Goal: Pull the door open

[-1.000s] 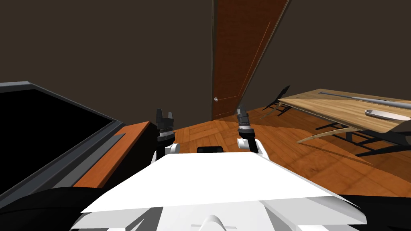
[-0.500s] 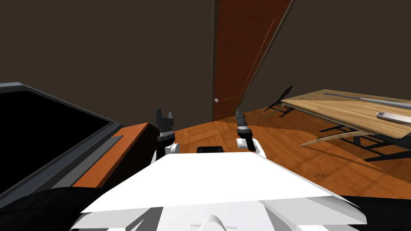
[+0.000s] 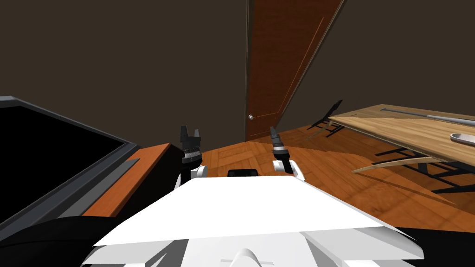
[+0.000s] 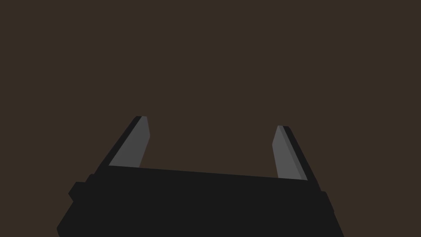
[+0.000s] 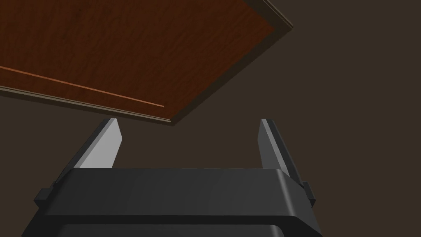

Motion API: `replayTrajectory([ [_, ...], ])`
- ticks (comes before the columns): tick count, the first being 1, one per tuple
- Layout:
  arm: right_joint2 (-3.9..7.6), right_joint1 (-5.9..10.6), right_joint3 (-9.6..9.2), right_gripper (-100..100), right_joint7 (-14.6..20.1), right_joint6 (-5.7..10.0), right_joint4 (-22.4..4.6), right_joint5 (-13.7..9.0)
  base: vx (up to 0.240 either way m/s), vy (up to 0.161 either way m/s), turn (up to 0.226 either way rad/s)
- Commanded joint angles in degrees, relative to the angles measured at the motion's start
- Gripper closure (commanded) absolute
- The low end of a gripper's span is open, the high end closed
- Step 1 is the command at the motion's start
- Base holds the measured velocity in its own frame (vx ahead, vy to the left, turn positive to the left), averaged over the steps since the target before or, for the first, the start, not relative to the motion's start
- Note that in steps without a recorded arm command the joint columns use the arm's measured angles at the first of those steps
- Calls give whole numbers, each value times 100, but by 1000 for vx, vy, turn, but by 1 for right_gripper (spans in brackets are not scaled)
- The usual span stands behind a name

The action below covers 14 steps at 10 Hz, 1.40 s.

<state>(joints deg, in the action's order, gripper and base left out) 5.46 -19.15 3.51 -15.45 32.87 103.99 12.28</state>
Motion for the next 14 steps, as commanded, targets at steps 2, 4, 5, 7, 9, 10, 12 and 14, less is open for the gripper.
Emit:
replayTrajectory([
  [2, 28, 148, 51, -100, -301, 125, -404, 73, 101, -18, 15],
  [4, 48, 242, 82, -100, -521, 201, -679, 131, 90, -10, 15],
  [5, 58, 289, 98, -100, -631, 239, -817, 160, 94, -15, 17],
  [7, 74, 386, 130, -100, -857, 318, -1099, 220, 108, -16, 19],
  [9, 91, 484, 162, -100, -1083, 396, -1383, 280, 108, -11, 16],
  [10, 99, 532, 178, -100, -1197, 436, -1525, 310, 100, -14, 19],
  [12, 114, 630, 211, -100, -1423, 514, -1809, 370, 95, -29, 17],
  [14, 128, 727, 243, -100, -1650, 593, -2092, 429, 101, -8, 18],
])
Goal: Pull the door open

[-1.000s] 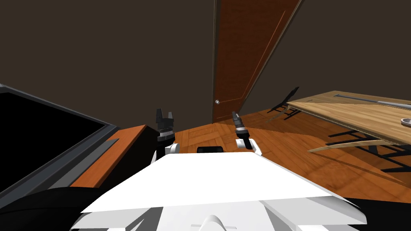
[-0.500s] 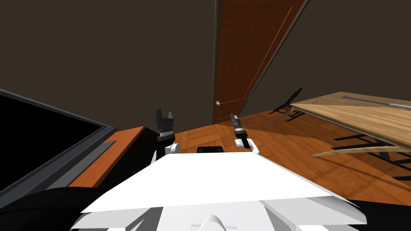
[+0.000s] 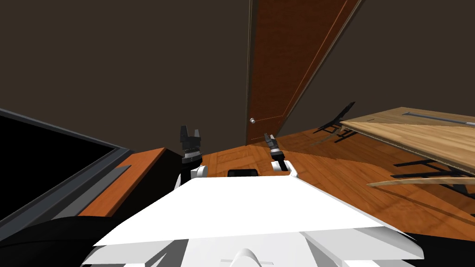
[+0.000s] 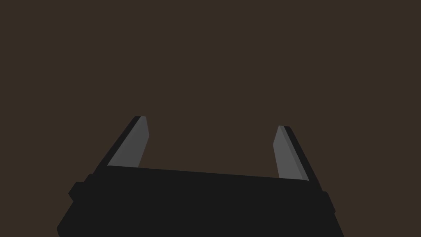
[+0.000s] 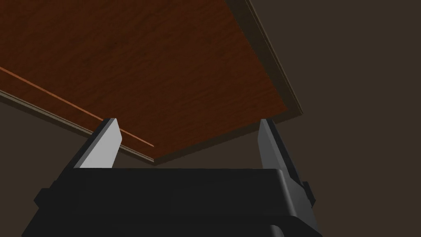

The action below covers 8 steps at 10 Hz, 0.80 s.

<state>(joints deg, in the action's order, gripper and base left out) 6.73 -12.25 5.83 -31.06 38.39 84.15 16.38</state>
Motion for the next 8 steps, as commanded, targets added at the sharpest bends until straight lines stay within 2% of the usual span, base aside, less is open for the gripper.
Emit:
replayTrajectory([
  [1, 7, 86, 27, -100, -202, 80, -251, 49, 95, -6, 16],
  [8, 48, 420, 138, -100, -978, 349, -1223, 255, 95, -17, 17],
])
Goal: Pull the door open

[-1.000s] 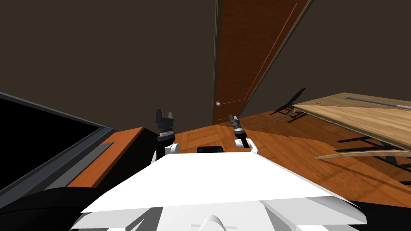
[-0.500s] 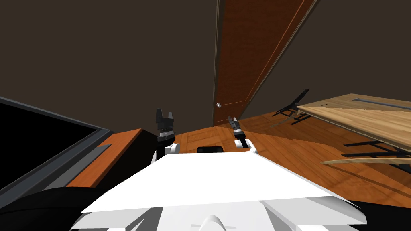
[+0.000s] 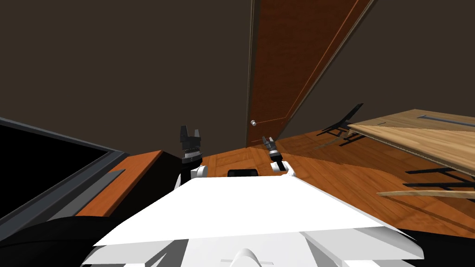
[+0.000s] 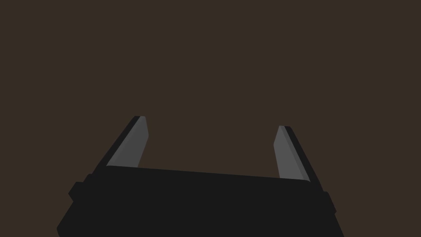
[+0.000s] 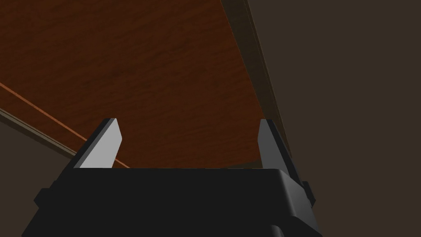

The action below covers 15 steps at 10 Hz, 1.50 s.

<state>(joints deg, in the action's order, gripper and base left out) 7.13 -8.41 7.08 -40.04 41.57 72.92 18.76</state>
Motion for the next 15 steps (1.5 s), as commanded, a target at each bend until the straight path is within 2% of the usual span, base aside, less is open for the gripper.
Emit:
replayTrajectory([
  [1, 14, 83, 29, -100, -189, 69, -235, 45, 98, -11, 14],
  [7, 40, 347, 116, -100, -805, 282, -1005, 208, 103, -16, 16],
  [15, 64, 654, 218, -100, -1518, 530, -1898, 397, 95, -17, 13],
])
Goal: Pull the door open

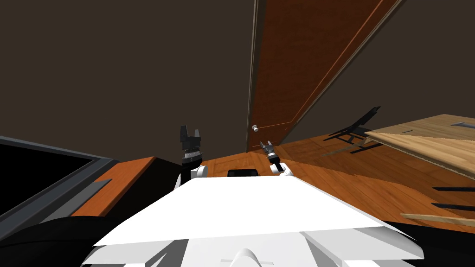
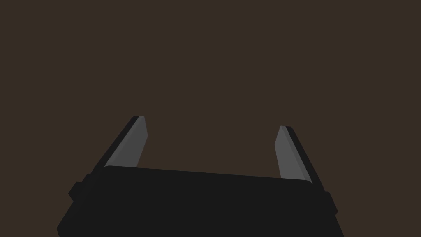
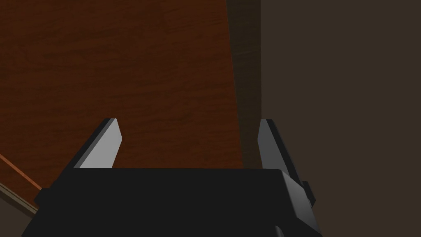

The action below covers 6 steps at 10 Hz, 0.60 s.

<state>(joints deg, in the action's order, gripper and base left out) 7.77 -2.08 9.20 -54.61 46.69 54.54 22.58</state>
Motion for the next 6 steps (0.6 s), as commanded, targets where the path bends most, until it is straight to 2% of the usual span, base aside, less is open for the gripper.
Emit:
replayTrajectory([
  [1, 2, 56, 18, -100, -141, 45, -161, 36, 91, -20, 12],
  [4, 10, 181, 60, -100, -432, 146, -524, 113, 92, -21, 13],
  [6, 15, 264, 87, -100, -624, 213, -765, 163, 144, -27, 17],
])
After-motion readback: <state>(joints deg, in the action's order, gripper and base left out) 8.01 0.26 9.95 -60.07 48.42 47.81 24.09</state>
